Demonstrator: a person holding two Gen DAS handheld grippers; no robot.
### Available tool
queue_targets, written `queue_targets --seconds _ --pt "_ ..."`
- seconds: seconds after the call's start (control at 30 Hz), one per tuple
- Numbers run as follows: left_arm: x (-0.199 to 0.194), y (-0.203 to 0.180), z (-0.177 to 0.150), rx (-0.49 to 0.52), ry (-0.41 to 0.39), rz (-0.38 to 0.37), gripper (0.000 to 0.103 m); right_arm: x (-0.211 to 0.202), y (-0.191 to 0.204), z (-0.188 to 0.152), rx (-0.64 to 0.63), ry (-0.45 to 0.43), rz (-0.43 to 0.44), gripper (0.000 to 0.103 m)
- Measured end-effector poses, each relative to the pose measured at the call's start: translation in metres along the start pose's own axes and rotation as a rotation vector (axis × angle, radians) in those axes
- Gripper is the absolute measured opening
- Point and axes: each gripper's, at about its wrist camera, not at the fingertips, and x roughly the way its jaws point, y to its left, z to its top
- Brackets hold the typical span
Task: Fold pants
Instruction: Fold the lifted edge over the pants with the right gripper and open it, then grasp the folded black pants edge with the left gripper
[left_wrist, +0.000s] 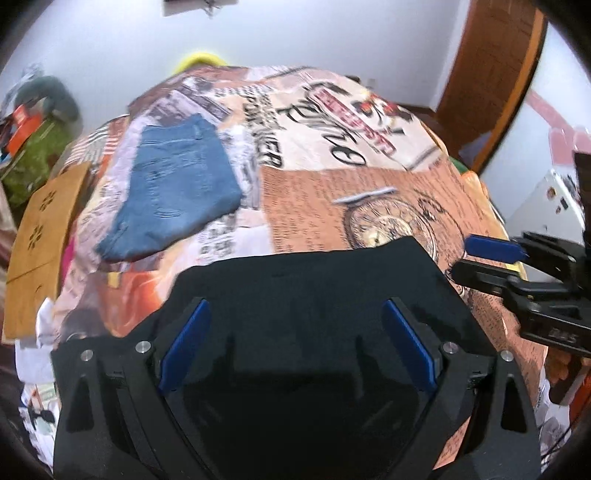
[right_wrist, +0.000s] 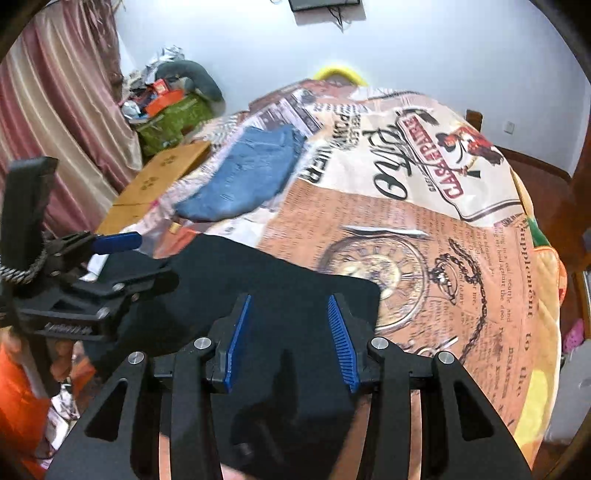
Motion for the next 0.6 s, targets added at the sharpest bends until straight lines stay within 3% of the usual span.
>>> queue_targets --seconds 0.3,0.6 --pt "0.059 -0.020 -0.015 0.054 0.157 0.024 0.095 0.057 -0.026 -0.023 0.015 0.174 0.038 0.039" --pt "0.055 -0.012 -0.036 0.005 0.157 0.023 0.098 0.031 -0.029 -0.049 0.012 0.163 0.059 0.039"
